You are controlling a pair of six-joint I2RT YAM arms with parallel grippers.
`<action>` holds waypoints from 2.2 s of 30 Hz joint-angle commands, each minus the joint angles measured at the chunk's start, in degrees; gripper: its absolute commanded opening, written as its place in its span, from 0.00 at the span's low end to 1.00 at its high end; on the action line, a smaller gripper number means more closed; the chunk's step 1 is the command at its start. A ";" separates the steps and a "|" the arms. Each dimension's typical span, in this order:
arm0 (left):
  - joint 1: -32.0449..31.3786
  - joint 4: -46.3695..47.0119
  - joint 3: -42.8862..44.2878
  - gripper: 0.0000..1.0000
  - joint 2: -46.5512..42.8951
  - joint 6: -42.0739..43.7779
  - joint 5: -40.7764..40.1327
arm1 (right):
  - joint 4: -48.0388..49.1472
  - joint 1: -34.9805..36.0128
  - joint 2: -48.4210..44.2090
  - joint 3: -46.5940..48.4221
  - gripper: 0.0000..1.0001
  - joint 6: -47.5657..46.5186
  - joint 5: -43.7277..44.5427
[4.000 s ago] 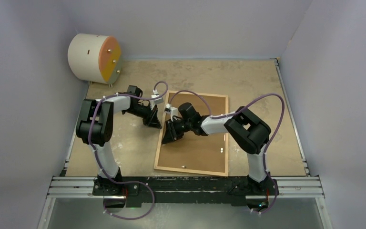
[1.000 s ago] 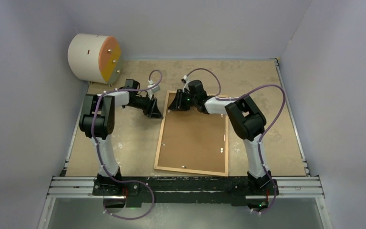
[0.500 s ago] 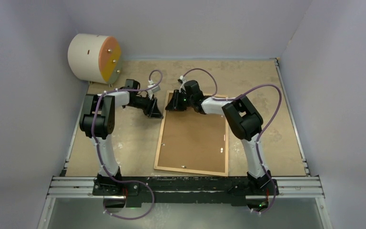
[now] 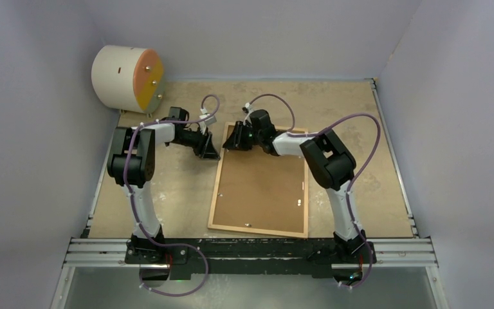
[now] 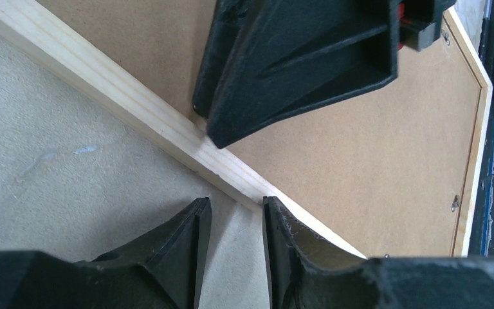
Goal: Put the photo into the frame
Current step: Install the photo frame at the center of the board.
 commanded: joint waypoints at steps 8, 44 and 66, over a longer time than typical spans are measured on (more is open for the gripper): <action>-0.72 -0.84 -2.18 0.37 1.59 2.28 -4.56 | 1.95 -0.20 -8.61 -7.17 0.36 2.08 -0.68; -0.73 -0.02 -3.13 0.34 1.08 2.17 -5.51 | -6.58 2.53 0.24 -0.94 0.25 9.34 12.67; -0.28 -2.46 -2.27 0.34 0.06 4.22 -5.94 | 2.22 2.66 -6.66 -8.00 0.35 18.97 15.08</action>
